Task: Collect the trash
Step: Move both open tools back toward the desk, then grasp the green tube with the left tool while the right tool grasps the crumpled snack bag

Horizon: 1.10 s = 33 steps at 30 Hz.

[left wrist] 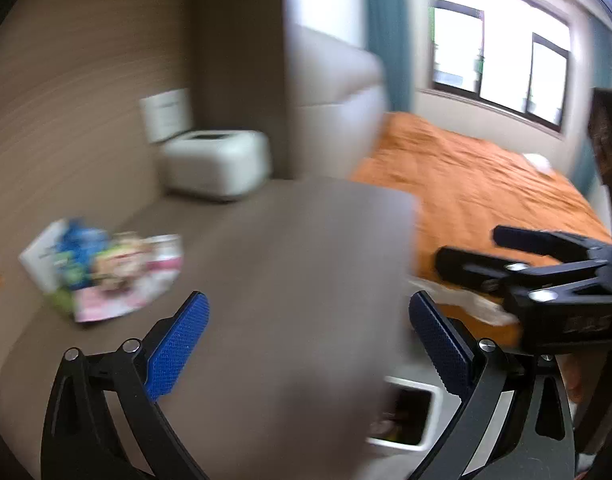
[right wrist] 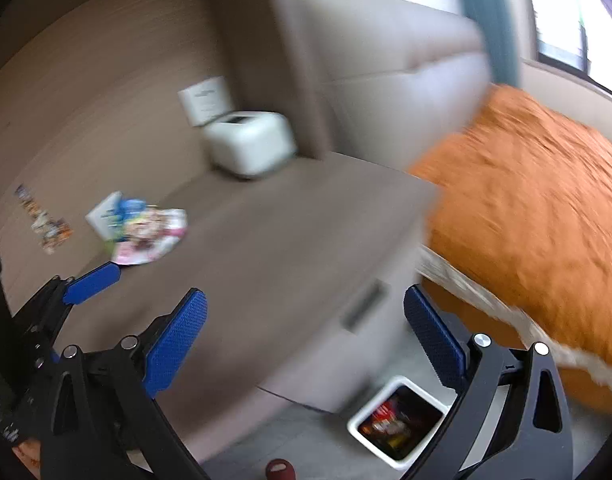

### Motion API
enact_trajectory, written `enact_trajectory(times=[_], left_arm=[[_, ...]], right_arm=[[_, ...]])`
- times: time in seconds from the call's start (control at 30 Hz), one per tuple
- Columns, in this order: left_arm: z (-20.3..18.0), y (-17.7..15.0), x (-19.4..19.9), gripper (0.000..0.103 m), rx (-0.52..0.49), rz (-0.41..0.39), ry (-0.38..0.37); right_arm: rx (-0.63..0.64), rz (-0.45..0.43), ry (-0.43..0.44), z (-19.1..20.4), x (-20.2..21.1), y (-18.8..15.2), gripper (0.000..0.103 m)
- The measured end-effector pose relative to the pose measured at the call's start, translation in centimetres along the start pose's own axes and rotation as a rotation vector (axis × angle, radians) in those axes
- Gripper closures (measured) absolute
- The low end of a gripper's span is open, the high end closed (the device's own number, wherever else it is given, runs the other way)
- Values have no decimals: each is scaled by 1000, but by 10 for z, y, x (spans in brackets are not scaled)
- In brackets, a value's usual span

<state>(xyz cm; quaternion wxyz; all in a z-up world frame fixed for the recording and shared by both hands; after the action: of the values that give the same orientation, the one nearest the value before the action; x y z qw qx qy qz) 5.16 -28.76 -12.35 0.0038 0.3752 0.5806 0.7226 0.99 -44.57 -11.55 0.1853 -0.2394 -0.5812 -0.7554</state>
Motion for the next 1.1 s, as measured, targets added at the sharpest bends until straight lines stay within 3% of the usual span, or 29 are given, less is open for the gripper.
enact_trajectory(times=[0.1,0.27,0.33,0.47,0.73,0.8,0.9,1.1], left_arm=[[68,0,-3,5,64,22,157],[183,-2,-6,5,223,67,345],[218,-5,-13,5,264,98,401],[268,-15,-32,5,367,141,430],[292,-34,-77,7,507,232,442],[289,-41,-86,17,524,266,419],[288,-46,-86,20,561,253,395],[288,-53,-70,20,518,257,400]], right_arm=[[98,-4,75,57,-28,17,5],[232,2,140,132,-66,27,5],[272,3,157,153,-81,30,5],[327,12,168,186,-115,37,5],[451,42,135,224,-181,33,5],[491,44,120,229,-192,32,5],[516,43,111,232,-202,30,5],[510,66,134,236,-217,27,8]])
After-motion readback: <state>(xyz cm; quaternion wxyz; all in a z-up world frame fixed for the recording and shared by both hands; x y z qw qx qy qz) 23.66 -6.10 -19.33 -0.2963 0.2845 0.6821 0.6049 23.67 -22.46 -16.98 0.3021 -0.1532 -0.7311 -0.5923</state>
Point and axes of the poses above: each gripper's, at about its wrist camera, not at the fingertips, and x roughly against the way its jaws point, z to its left, y to its top, the point moved 6 cm from there along -x, roughly the way its jaws point, and after that the axes turned 5 degrees about -z, right-handed, at the moved point
